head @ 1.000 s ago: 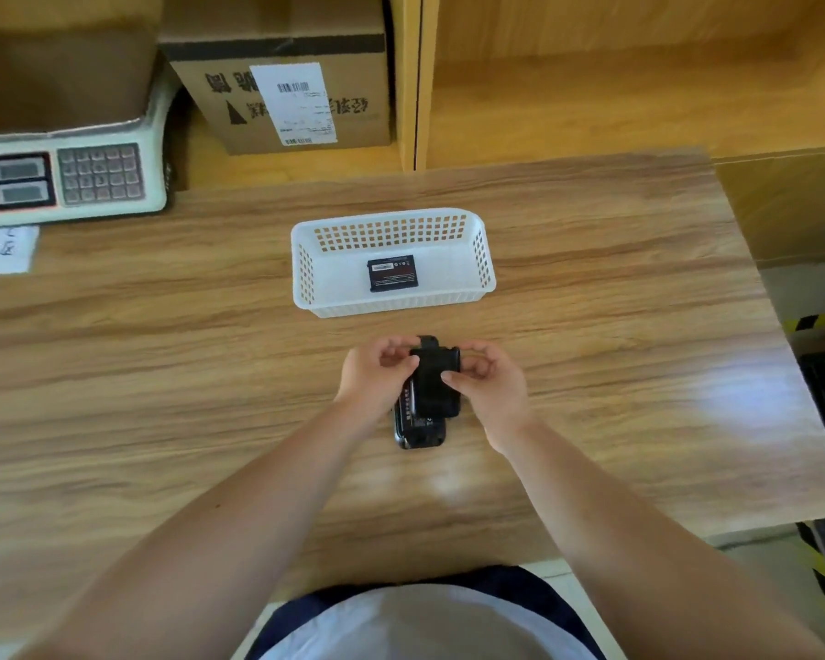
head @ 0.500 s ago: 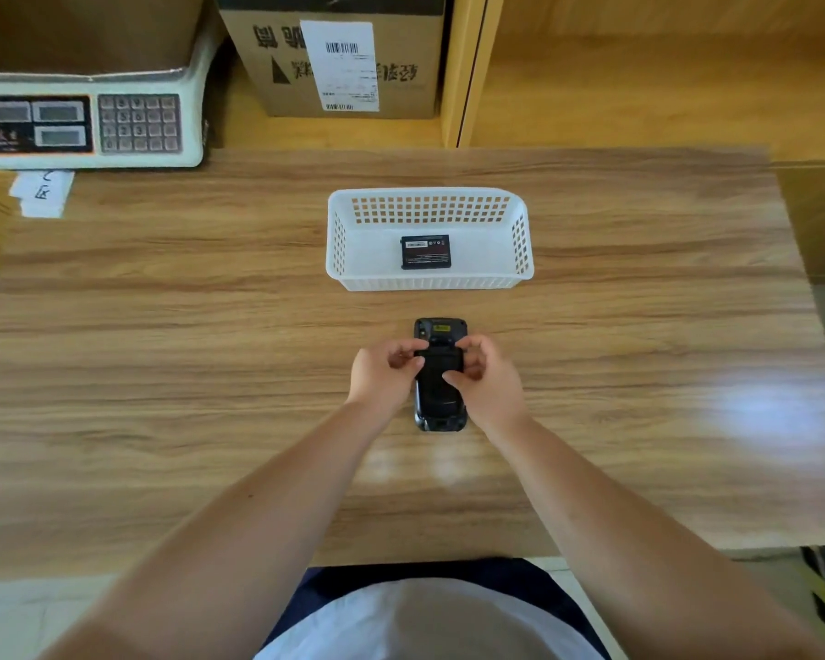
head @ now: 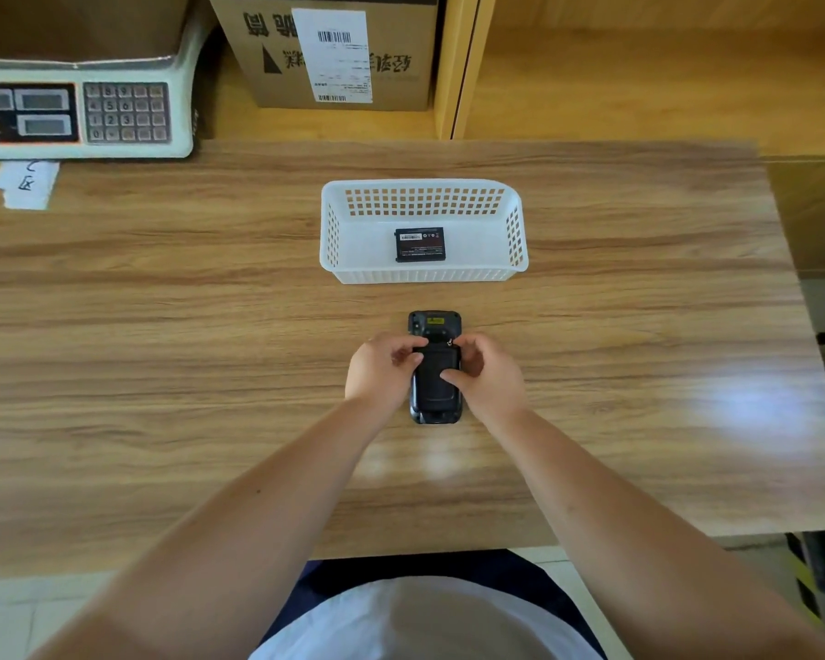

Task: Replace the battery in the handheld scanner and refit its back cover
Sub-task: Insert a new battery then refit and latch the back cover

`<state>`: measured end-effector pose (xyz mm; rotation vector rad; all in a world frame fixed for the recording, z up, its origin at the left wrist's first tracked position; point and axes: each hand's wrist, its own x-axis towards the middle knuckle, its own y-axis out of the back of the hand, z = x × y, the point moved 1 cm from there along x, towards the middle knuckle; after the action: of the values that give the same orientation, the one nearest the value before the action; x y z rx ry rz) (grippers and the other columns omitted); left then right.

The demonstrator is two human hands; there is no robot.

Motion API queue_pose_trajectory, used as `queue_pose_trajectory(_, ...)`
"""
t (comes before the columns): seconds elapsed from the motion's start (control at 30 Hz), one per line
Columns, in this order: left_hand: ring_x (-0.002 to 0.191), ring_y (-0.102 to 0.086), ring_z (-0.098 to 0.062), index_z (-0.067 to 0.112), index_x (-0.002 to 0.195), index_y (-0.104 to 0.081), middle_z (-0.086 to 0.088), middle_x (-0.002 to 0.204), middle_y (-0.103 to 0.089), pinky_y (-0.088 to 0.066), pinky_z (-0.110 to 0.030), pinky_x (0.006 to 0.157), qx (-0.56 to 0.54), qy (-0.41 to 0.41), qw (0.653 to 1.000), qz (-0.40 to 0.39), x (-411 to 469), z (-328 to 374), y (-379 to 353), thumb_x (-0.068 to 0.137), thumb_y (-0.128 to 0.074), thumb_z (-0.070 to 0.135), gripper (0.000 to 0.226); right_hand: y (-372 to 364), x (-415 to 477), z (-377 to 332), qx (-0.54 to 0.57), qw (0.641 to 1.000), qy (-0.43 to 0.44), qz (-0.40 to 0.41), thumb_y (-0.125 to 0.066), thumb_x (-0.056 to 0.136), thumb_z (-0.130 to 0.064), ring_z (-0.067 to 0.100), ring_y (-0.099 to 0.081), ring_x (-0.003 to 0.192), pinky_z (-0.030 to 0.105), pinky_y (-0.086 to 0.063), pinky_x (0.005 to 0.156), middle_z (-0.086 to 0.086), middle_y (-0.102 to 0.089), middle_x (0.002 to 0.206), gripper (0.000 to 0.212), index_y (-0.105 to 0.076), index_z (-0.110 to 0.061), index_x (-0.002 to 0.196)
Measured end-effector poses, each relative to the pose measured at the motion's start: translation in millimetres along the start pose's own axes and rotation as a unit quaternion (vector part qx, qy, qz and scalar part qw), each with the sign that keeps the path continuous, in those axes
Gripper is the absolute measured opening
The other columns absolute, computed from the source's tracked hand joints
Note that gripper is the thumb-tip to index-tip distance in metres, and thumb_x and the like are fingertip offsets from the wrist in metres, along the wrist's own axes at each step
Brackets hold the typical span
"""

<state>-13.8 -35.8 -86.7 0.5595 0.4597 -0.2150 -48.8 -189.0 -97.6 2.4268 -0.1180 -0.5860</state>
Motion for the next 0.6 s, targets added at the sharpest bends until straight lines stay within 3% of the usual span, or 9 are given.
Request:
queue_pose_trajectory(0.13,0.115,-0.045,-0.019,0.029,0.114,-0.070,0.005,0.113,-0.060,-0.043,-0.030,0.093,0.072,-0.041,0.996,0.026,0.2,-7.6,-6.4,0.091,-0.063,0.018,0.027,-1.8,-0.4,1.7,-0.069,0.997,0.034,-0.008,-0.074,0.080,-0.023,0.020,-0.058,0.097,0.031,-0.048,0.080,0.003,-0.060,0.106,0.044,-0.058,-0.019,0.121)
queue_pose_trajectory(0.33,0.110,-0.043,-0.024,0.029,0.118,-0.068,0.003,0.119,-0.059,-0.046,-0.043,0.089,0.205,-0.100,0.972,0.061,-3.3,-10.0,-11.6,0.093,-0.059,0.025,0.027,-0.8,-5.4,10.5,-0.119,0.991,0.060,-0.024,-0.068,0.086,-0.030,0.024,-0.055,0.107,0.036,-0.048,0.088,0.006,-0.059,0.117,0.052,-0.052,-0.020,0.134)
queue_pose_trajectory(0.47,0.124,-0.039,-0.024,0.027,0.134,-0.056,0.002,0.138,-0.051,-0.042,-0.043,0.100,0.247,-0.141,0.959,0.009,-7.8,-14.6,-6.6,0.093,-0.058,0.024,0.041,3.7,-14.4,17.9,-0.197,0.975,0.088,-0.049,-0.062,0.089,-0.038,0.023,-0.045,0.116,0.034,-0.042,0.094,0.003,-0.050,0.128,0.063,-0.037,-0.024,0.145)
queue_pose_trajectory(0.53,0.141,-0.024,-0.025,0.025,0.144,-0.044,0.001,0.153,-0.036,-0.033,-0.043,0.111,0.286,-0.178,0.941,-0.036,-12.7,-21.3,-3.5,0.095,-0.057,0.023,0.051,6.5,-19.9,21.8,-0.239,0.961,0.124,-0.068,-0.056,0.091,-0.043,0.024,-0.039,0.128,0.037,-0.037,0.103,0.001,-0.039,0.144,0.066,-0.028,-0.024,0.149)
queue_pose_trajectory(0.6,0.149,-0.006,-0.027,0.023,0.150,-0.031,0.002,0.161,-0.021,-0.027,-0.044,0.114,0.368,-0.216,0.902,-0.065,-19.1,-31.9,-1.6,0.097,-0.050,0.027,0.057,8.0,-24.8,24.4,-0.290,0.936,0.174,-0.100,-0.043,0.094,-0.049,0.024,-0.026,0.142,0.039,-0.026,0.112,-0.003,-0.018,0.159,0.068,-0.020,-0.024,0.152)
